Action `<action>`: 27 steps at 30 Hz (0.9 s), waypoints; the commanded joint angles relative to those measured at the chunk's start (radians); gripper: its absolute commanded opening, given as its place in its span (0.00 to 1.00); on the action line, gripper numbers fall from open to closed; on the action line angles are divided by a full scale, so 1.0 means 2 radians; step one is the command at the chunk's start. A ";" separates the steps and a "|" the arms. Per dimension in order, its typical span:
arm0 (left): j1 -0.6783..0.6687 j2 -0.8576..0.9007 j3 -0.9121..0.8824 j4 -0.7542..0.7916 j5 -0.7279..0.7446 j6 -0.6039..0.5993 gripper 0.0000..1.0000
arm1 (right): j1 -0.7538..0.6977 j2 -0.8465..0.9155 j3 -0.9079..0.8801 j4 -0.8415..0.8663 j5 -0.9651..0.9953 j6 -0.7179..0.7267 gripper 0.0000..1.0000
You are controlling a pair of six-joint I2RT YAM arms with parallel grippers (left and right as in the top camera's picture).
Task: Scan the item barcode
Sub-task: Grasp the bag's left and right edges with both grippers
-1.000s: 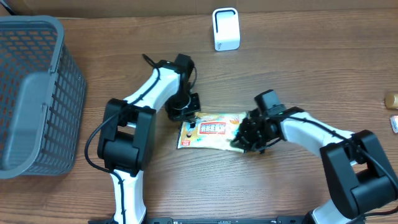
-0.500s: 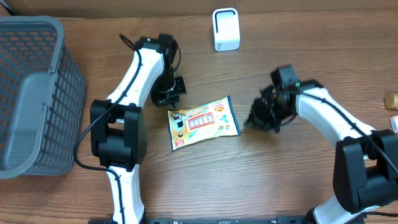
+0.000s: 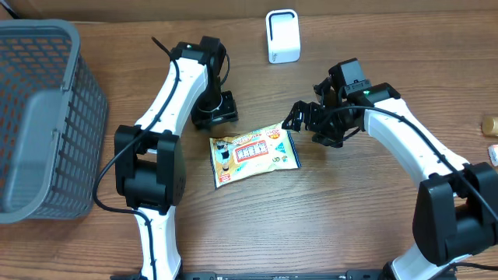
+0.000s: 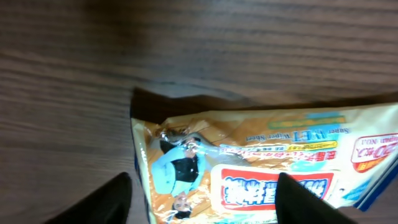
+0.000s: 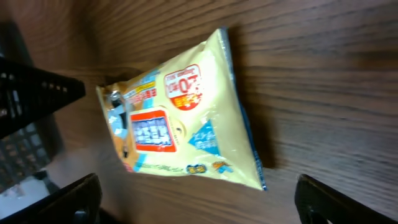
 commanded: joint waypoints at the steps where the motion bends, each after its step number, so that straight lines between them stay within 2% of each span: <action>1: 0.008 0.003 -0.011 -0.010 -0.003 0.002 0.74 | 0.000 0.006 -0.013 0.011 0.027 0.005 1.00; 5: 0.020 0.003 -0.011 -0.031 0.005 0.021 0.86 | 0.000 0.009 -0.014 0.018 0.028 0.005 1.00; 9: 0.025 0.003 -0.014 -0.047 0.030 0.058 0.92 | 0.000 0.010 -0.014 0.026 0.043 0.005 1.00; 13: 0.026 0.003 -0.021 -0.050 0.029 0.069 1.00 | -0.009 0.010 -0.014 0.029 0.059 0.005 1.00; 19: 0.027 0.003 -0.054 -0.024 0.028 0.066 0.99 | -0.021 0.014 -0.014 0.045 0.059 -0.011 0.99; 27: 0.027 0.003 -0.080 -0.005 0.027 0.049 0.98 | 0.004 0.049 -0.014 0.086 0.037 -0.007 0.99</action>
